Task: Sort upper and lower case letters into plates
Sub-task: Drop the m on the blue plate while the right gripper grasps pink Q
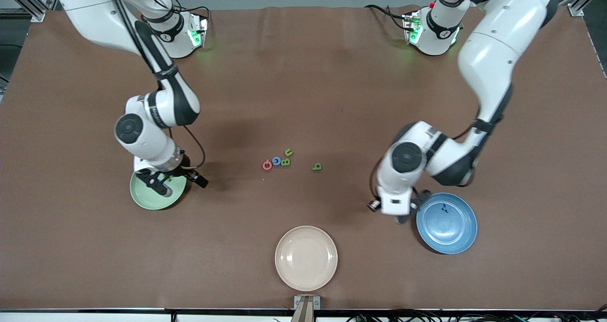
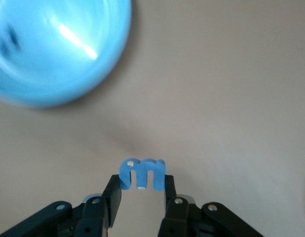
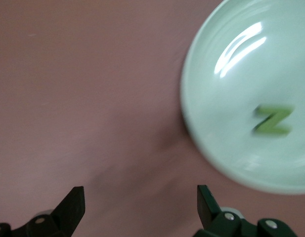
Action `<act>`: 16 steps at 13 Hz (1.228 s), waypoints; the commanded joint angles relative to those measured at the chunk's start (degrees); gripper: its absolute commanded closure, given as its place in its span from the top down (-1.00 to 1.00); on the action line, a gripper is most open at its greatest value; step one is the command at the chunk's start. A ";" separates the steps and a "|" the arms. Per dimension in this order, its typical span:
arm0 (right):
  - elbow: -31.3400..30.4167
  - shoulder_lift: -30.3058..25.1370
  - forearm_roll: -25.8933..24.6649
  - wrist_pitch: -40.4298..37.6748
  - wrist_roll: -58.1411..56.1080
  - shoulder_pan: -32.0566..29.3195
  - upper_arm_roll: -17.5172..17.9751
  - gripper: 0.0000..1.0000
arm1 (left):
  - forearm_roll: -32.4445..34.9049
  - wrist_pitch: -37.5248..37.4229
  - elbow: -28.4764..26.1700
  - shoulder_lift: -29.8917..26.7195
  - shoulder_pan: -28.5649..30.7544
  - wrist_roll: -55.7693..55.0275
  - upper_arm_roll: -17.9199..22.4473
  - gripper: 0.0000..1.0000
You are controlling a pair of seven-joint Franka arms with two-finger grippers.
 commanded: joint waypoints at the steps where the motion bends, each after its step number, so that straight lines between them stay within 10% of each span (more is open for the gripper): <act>1: 6.07 5.47 0.57 -1.19 13.21 5.46 -0.26 1.00 | 1.43 -0.39 -1.28 -0.66 5.90 9.48 -0.37 -0.96; 4: 10.39 10.40 -0.05 -0.76 24.31 9.87 -0.44 1.00 | 2.58 -0.39 -1.37 0.21 11.71 19.15 -0.29 -0.73; 7: 12.24 12.60 -0.31 -0.58 29.68 12.25 -0.62 0.95 | 3.02 -0.13 -1.46 1.36 13.57 21.57 -0.20 0.77; 8: 12.16 12.69 -0.31 -0.58 30.13 12.69 -0.62 0.94 | 2.93 -0.21 -1.54 1.27 13.57 21.21 -0.20 0.99; 16: 11.98 13.57 -0.22 -0.58 35.67 16.74 -0.62 0.70 | 1.53 -1.88 -1.37 0.83 -3.80 -6.86 -2.57 0.94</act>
